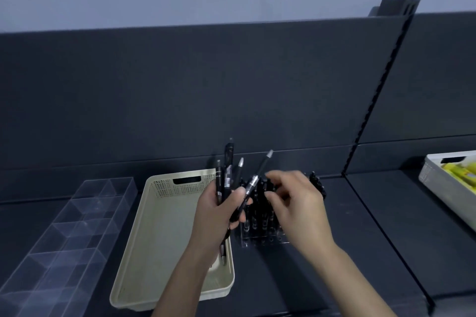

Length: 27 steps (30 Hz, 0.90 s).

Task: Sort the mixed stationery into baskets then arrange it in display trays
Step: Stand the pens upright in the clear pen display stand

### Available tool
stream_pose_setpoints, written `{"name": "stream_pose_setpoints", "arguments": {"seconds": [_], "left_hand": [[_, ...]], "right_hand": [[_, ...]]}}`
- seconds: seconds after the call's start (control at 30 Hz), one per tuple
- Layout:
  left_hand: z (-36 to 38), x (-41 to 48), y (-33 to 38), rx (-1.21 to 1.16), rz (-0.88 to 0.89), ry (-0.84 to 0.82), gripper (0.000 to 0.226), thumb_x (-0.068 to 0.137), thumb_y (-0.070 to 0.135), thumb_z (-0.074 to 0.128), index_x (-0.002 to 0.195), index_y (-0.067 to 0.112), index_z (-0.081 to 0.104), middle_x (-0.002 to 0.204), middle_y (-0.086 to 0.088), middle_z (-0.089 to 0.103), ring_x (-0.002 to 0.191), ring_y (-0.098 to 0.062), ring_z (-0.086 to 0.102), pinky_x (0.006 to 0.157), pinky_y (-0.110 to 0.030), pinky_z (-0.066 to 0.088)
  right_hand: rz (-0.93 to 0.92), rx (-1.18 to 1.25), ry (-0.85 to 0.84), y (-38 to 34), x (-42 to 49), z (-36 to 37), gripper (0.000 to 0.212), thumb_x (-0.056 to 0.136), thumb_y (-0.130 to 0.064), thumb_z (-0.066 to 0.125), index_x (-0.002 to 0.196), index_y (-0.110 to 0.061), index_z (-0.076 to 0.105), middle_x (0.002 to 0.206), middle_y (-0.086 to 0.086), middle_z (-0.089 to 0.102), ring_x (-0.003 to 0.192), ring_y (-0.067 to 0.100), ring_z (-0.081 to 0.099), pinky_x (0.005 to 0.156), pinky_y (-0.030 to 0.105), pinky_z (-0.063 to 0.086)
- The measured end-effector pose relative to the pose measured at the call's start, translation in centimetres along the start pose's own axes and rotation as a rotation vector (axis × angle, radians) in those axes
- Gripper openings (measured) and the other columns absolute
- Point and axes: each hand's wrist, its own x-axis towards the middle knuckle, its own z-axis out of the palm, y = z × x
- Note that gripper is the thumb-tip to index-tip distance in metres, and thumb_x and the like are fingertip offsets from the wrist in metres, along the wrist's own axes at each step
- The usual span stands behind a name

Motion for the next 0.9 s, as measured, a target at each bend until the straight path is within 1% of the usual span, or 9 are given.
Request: {"name": "stream_pose_setpoints", "arguments": {"seconds": [0.07,0.13,0.23,0.3,0.47,0.57,0.7,0.8,0.9], "left_hand": [[0.5,-0.1,0.3,0.063,-0.008,-0.069,0.019,0.085,0.016,0.064,0.099,0.006,0.057,0.076,-0.015,0.069,0.046,-0.016,0.050,0.039,-0.020,0.034],[0.9,-0.2,0.6,0.114,-0.023,-0.123,0.020,0.084,0.020,0.062,0.100,0.009,0.057,0.076,-0.015,0.070,0.045,-0.015,0.050,0.039,-0.020,0.034],[1.4,-0.5,0.5,0.199,-0.041,-0.177,0.019,0.083,0.027,0.062,0.099,0.016,0.058,0.076,-0.011,0.071,0.047,-0.017,0.054,0.040,-0.021,0.035],[1.7,-0.6,0.1,0.247,-0.035,-0.137,0.010,0.087,0.025,0.062,0.094,0.019,0.059,0.075,-0.006,0.070,0.052,-0.015,0.059,0.042,-0.020,0.038],[1.0,-0.6,-0.7,0.318,-0.003,0.004,0.006,0.091,0.015,0.055,0.089,0.009,0.055,0.068,-0.002,0.068,0.047,-0.011,0.050,0.044,-0.019,0.037],[0.4,-0.8,-1.0,0.282,-0.006,0.023,0.011,0.086,0.017,0.058,0.086,0.006,0.055,0.056,-0.001,0.059,0.043,-0.009,0.043,0.045,-0.020,0.037],[-0.3,-0.8,-1.5,0.304,0.010,0.035,0.009,0.087,0.017,0.058,0.080,0.023,0.055,0.056,-0.001,0.054,0.047,-0.012,0.043,0.048,-0.020,0.041],[-0.7,-0.8,-1.7,0.344,0.036,0.051,0.024,0.091,0.017,0.055,0.075,0.034,0.055,0.058,0.002,0.056,0.050,-0.011,0.047,0.053,-0.018,0.044],[-0.9,-0.8,-1.7,0.332,0.040,0.068,0.021,0.091,0.016,0.056,0.077,0.031,0.056,0.059,0.003,0.056,0.052,-0.009,0.049,0.054,-0.018,0.046]], "right_hand": [[-0.147,-0.128,0.039,0.2,-0.2,-0.1,0.039,0.076,0.000,0.071,0.110,-0.017,0.064,0.099,-0.007,0.051,0.076,0.006,0.053,0.063,0.018,0.048],[-0.228,-0.240,0.072,0.6,-0.5,-0.2,0.036,0.075,-0.001,0.072,0.107,-0.016,0.064,0.098,-0.002,0.050,0.078,0.014,0.053,0.053,0.026,0.048],[-0.265,-0.316,0.106,1.8,-1.2,-0.2,0.031,0.074,0.000,0.071,0.101,-0.011,0.064,0.098,0.003,0.054,0.080,0.020,0.055,0.048,0.029,0.046],[-0.255,-0.343,0.091,2.6,-1.7,-0.2,0.033,0.071,0.005,0.072,0.101,-0.007,0.064,0.098,0.006,0.058,0.081,0.021,0.057,0.050,0.030,0.048],[-0.093,-0.184,0.081,3.9,-2.9,-0.5,0.021,0.075,0.005,0.071,0.091,-0.006,0.066,0.091,0.000,0.059,0.073,0.004,0.053,0.065,0.005,0.040],[-0.051,-0.082,0.117,4.0,-3.4,-0.5,0.012,0.084,-0.007,0.065,0.076,-0.010,0.057,0.074,-0.007,0.049,0.065,0.005,0.043,0.059,0.002,0.034],[0.062,0.004,0.068,4.4,-3.6,0.2,0.031,0.088,-0.018,0.062,0.064,-0.022,0.042,0.063,-0.009,0.047,0.060,0.008,0.048,0.052,0.009,0.036],[0.164,-0.023,-0.069,5.4,-3.7,1.3,0.031,0.090,-0.019,0.061,0.064,-0.009,0.049,0.063,0.004,0.058,0.062,0.019,0.059,0.054,0.026,0.046],[0.230,-0.025,-0.149,6.2,-3.9,2.1,0.030,0.090,-0.020,0.062,0.066,-0.006,0.052,0.066,0.007,0.063,0.066,0.023,0.065,0.058,0.038,0.052]]}}
